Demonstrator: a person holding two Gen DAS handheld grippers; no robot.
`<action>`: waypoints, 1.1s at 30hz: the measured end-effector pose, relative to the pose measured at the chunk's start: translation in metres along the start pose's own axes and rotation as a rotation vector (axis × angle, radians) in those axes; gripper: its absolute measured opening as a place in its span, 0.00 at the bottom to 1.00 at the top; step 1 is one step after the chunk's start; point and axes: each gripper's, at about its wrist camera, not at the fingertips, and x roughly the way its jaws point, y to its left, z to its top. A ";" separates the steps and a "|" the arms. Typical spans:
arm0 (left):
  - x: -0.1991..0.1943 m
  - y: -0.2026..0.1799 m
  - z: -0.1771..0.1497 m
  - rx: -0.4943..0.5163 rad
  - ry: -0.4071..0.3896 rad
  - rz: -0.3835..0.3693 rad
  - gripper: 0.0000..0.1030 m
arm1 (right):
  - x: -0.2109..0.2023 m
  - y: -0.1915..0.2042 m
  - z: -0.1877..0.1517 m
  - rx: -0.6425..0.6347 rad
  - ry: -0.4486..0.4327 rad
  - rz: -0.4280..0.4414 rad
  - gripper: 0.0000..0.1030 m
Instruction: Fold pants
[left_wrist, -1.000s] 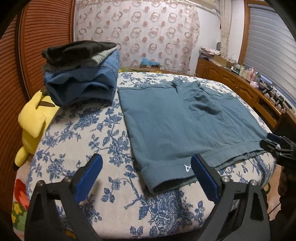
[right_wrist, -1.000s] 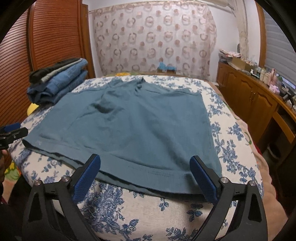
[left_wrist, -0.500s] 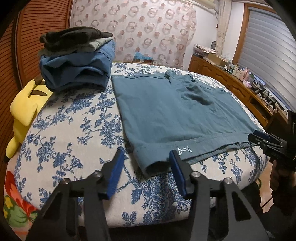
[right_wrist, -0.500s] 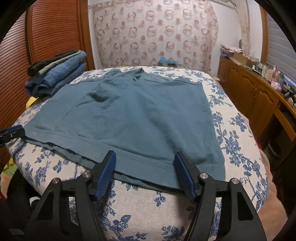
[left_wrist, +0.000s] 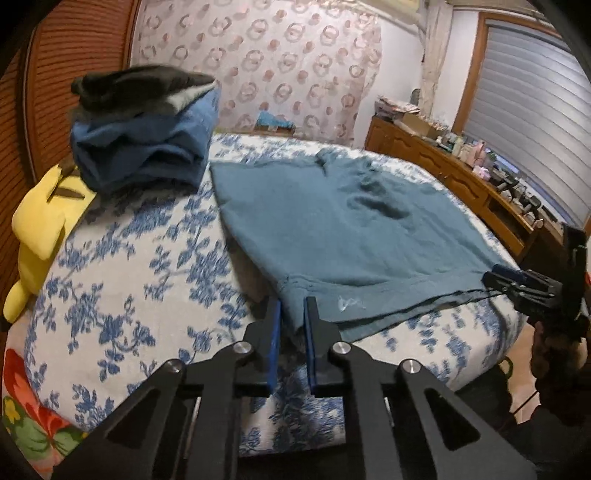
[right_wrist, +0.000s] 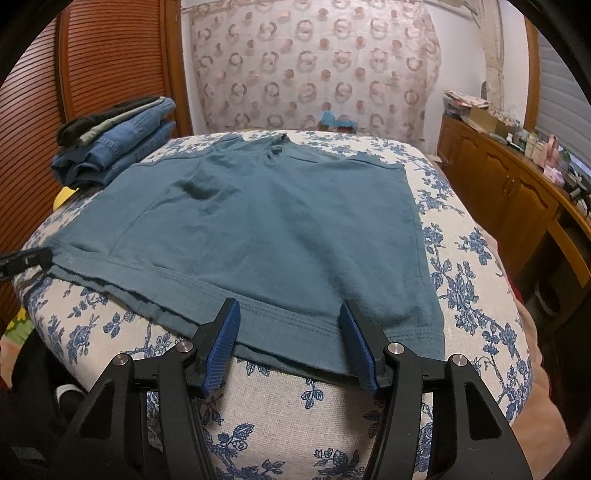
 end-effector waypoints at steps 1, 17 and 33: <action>-0.002 -0.001 0.003 -0.001 -0.009 -0.012 0.08 | -0.001 0.000 0.000 0.000 -0.001 0.001 0.49; -0.007 -0.065 0.064 0.147 -0.091 -0.141 0.05 | -0.019 -0.004 0.010 -0.008 -0.048 0.013 0.40; 0.034 -0.139 0.105 0.254 -0.032 -0.266 0.05 | -0.027 -0.028 0.012 0.016 -0.063 0.000 0.40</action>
